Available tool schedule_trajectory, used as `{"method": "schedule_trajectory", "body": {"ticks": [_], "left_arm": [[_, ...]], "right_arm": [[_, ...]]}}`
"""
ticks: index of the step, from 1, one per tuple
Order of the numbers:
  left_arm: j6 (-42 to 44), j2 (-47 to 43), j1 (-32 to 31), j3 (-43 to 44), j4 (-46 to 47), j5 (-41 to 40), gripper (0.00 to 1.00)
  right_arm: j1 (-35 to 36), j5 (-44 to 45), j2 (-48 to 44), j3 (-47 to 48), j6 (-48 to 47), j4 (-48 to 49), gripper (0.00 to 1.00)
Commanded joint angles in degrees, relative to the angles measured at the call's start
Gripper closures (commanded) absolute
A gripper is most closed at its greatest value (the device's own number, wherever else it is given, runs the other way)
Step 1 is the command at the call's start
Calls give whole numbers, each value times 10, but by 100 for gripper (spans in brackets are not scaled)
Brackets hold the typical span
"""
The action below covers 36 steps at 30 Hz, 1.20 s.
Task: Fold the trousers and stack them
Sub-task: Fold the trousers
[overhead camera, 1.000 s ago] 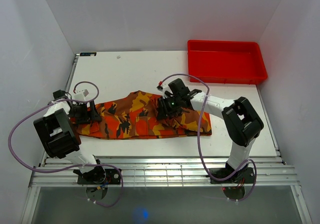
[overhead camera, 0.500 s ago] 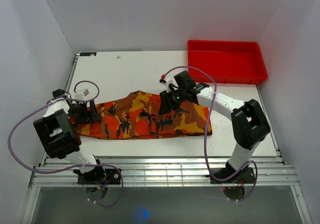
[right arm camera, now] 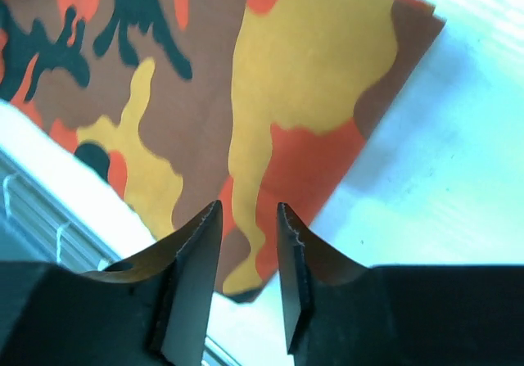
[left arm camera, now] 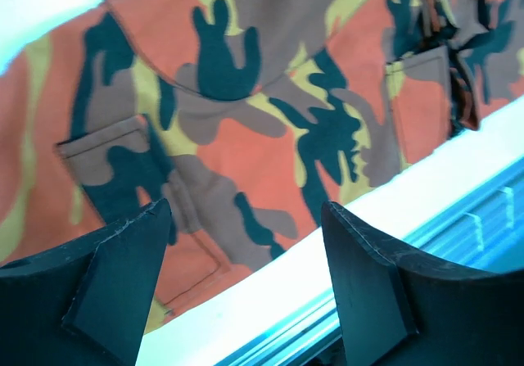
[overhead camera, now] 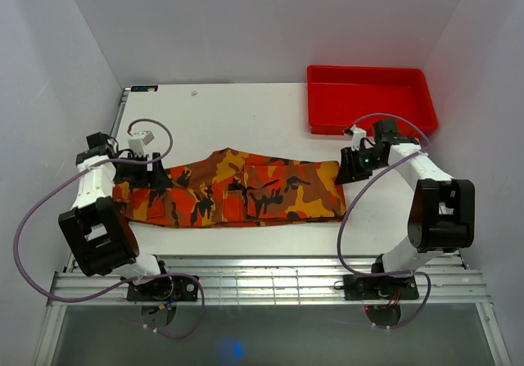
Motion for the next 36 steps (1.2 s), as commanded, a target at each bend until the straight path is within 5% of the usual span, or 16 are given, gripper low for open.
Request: {"method": "schedule_trajectory", "body": {"ticks": [1,6,12,19,26,31,36], "left_arm": [[14,10,-2,17,-30,71,16],[26,18,-37,37,-62,181,18],[-84,28,-199,40,10,271,20],[-256,98,-377,22,195,283,24],[-391,212,-420,1,298,211,27],[-341,283,-417,31,255,130,28],[-305,269,-417,31,247,108,27]], "right_arm": [[-20,-112,-7,-6,-95,-69,62],[-20,-218,48,-27,-135,-100,71],[-30,-185,101,-71,-99,-34,74],[-57,-130,144,-62,-46,-5,75],[-58,-102,155,-68,-25,-8,73],[-69,-99,98,-65,-55,-36,64],[-125,-109,18,-41,-66,-53,35]]}}
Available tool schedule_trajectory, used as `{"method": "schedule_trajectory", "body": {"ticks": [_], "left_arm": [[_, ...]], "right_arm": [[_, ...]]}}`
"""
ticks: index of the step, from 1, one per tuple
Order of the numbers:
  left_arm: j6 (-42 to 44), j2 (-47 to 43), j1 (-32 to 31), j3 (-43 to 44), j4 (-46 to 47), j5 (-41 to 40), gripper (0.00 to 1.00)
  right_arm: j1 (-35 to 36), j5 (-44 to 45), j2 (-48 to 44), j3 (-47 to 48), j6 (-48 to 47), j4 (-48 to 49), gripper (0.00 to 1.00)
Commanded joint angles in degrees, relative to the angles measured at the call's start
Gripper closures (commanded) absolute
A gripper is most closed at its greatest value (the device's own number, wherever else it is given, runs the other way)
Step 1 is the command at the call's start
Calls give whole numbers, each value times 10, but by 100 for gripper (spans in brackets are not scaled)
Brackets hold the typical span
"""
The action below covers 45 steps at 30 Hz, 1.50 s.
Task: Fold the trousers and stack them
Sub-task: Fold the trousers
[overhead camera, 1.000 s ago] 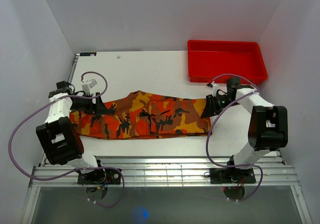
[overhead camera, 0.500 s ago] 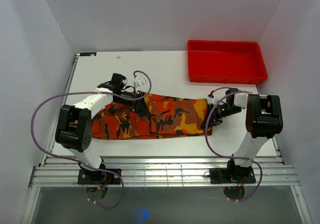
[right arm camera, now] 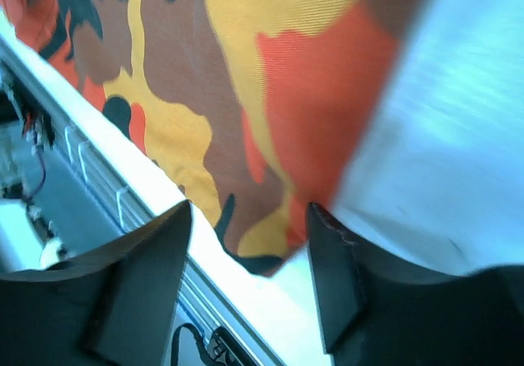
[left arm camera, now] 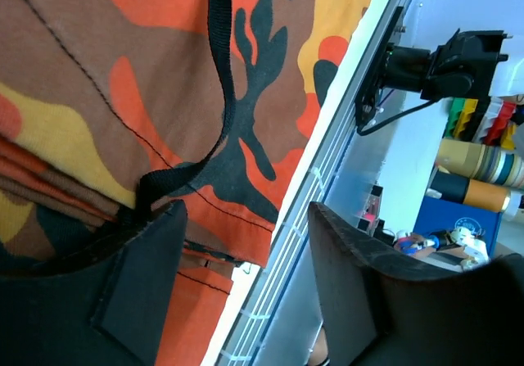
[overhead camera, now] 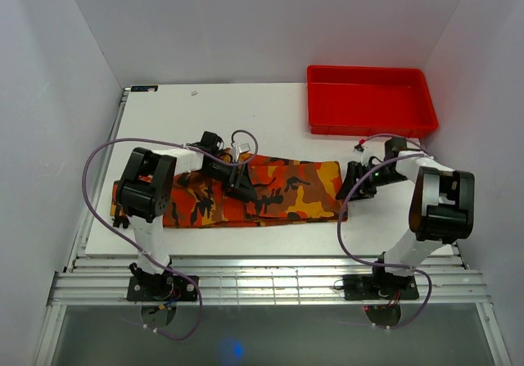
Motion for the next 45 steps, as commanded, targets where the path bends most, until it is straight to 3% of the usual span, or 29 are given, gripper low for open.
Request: {"method": "schedule_trajectory", "body": {"ticks": [1,5,7,8,9,10,11,14,18,21,27,33,37,41,45], "left_arm": [[47,-36,2,-1,1,-65,25],[79,-108,2,1,-5,-29,19],[90,-133,2,3,-13,-11,18],[95,-149,2,5,-18,-1,18],[105,-155,2,6,-26,8,18],[106,-158,2,6,-33,17,18],[104,-161,1,5,-34,25,19],[101,-157,2,-7,-31,21,20],[102,-137,2,-13,-31,7,21],[96,-125,3,-7,-29,-12,21],[74,-97,34,12,-26,-17,21],[93,-127,69,23,-56,-17,21],[98,-174,137,10,-93,8,18],[143,-222,221,9,-152,19,15],[190,-251,307,7,-208,22,12]], "right_arm": [[-41,26,-56,30,-26,-8,32],[-55,51,-51,23,-4,41,30],[-55,35,-31,23,21,69,34],[-55,-1,-5,38,25,72,39],[-55,-26,6,47,39,78,51],[-55,-59,19,58,44,78,53],[-54,-124,27,77,48,80,55],[-39,-191,41,87,90,119,56],[-17,-216,42,67,193,193,55],[-11,-180,57,41,244,257,53],[-12,-47,152,58,222,273,54],[-12,-60,109,79,181,219,52],[-29,-82,26,75,125,128,46],[-58,-14,-40,42,82,80,43],[-63,51,-31,8,52,73,44]]}}
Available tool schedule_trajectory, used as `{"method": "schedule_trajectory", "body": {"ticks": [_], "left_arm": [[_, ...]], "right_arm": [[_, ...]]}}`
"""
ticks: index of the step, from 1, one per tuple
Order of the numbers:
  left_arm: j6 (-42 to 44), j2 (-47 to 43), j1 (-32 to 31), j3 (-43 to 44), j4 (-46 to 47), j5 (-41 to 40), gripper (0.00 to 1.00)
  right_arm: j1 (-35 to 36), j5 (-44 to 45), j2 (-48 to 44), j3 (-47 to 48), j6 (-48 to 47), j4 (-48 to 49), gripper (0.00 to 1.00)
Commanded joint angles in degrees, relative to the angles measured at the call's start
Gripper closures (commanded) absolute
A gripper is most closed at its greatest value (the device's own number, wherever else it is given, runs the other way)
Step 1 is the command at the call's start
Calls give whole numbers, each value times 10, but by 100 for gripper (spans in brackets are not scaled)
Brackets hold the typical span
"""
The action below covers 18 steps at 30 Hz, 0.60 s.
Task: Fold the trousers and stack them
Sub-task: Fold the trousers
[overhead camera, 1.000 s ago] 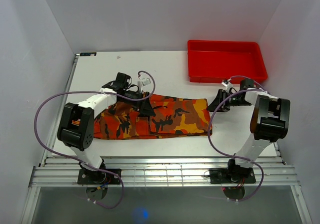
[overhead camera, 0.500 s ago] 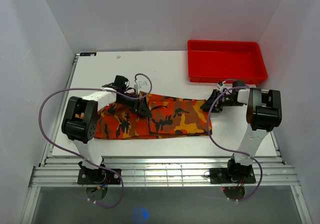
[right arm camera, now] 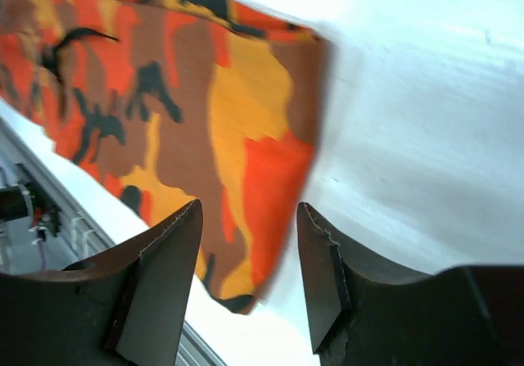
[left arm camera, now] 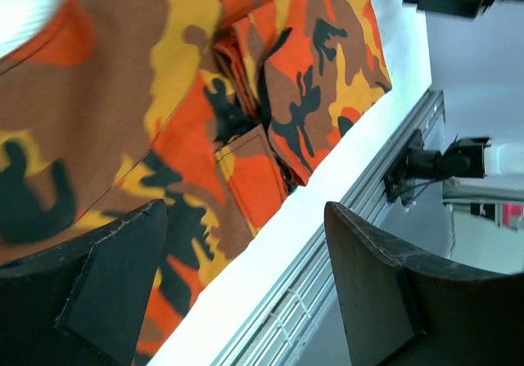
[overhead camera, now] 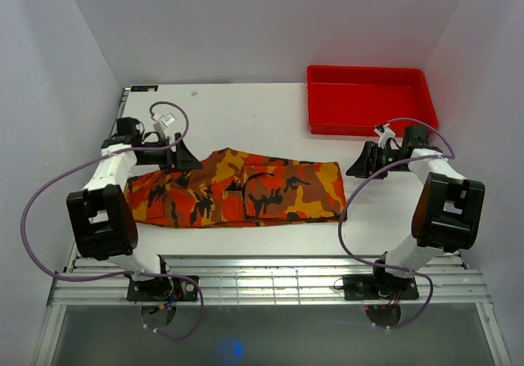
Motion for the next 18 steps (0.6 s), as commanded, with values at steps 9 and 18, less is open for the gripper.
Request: {"method": "schedule_trajectory", "body": {"ticks": [9,18], "left_arm": [[189,11,252,54,-200,66,12],[265,96,393,107,-257,68,12]], "right_arm": [[8,96,140,-23,-66,-36,50],[47,49,192,-32,-52,-7,53]]}}
